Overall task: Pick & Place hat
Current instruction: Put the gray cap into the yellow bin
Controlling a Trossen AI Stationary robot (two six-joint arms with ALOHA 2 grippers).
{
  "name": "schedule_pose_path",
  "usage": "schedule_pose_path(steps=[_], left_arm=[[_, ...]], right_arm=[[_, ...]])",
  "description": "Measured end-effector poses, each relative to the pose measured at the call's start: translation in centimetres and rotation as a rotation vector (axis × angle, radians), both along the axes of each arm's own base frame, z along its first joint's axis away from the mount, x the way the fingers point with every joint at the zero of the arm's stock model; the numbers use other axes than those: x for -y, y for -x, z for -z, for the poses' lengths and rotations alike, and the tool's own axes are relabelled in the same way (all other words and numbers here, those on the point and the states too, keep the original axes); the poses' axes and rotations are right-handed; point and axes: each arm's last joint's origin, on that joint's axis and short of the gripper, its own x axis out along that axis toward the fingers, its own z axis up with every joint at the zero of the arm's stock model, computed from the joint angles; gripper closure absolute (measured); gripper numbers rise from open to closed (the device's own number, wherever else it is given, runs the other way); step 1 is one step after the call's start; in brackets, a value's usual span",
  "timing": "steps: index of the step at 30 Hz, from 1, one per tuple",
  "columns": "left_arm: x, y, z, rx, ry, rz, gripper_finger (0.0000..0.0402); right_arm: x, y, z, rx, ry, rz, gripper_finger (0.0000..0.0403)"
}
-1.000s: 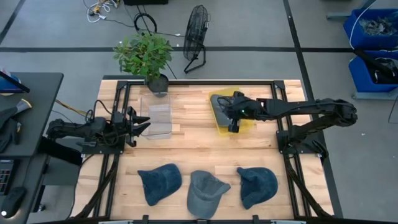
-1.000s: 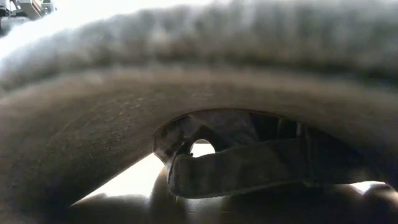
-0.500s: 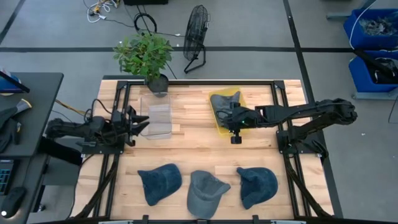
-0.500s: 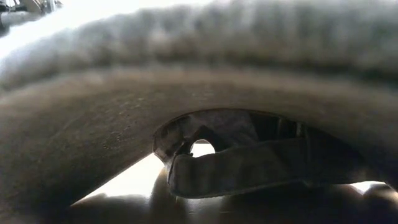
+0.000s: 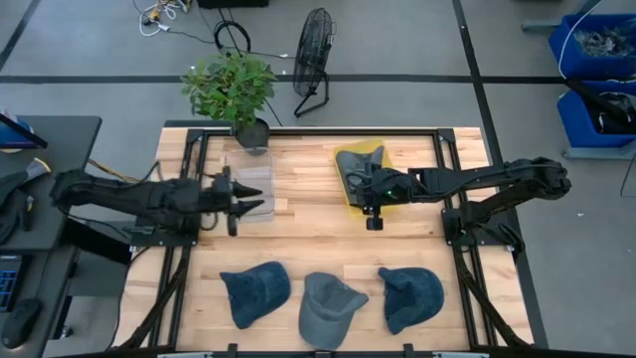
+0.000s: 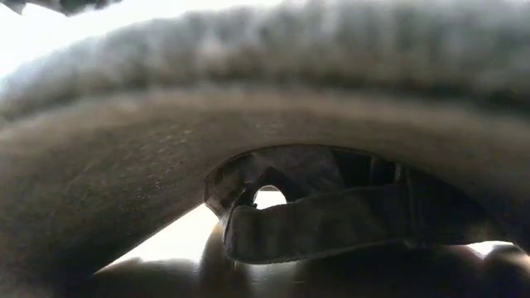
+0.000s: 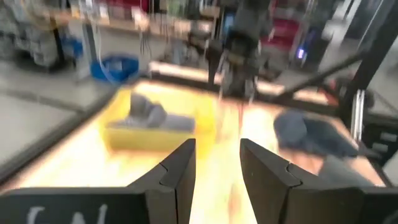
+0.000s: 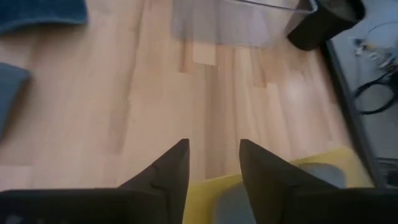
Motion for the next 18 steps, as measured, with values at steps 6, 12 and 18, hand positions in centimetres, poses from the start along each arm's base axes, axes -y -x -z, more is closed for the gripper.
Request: schedule_pose_path(steps=[6, 12, 18], left_arm=[[1.0, -3.2, -1.1, -0.167, 0.066, 0.187, 0.0273], [2.0, -5.5, -1.1, -0.226, 0.069, 0.343, 0.0273], [2.1, -6.5, -0.8, -0.255, -0.021, 0.331, 0.0273]], right_arm=[[-0.5, 0.0, 0.1, 0.002, -0.153, -0.009, 0.0238], [-2.9, -0.2, -0.3, 0.038, -0.278, -0.089, 0.023], [-7.6, -0.8, 0.1, 0.068, -0.379, -0.182, 0.0229]])
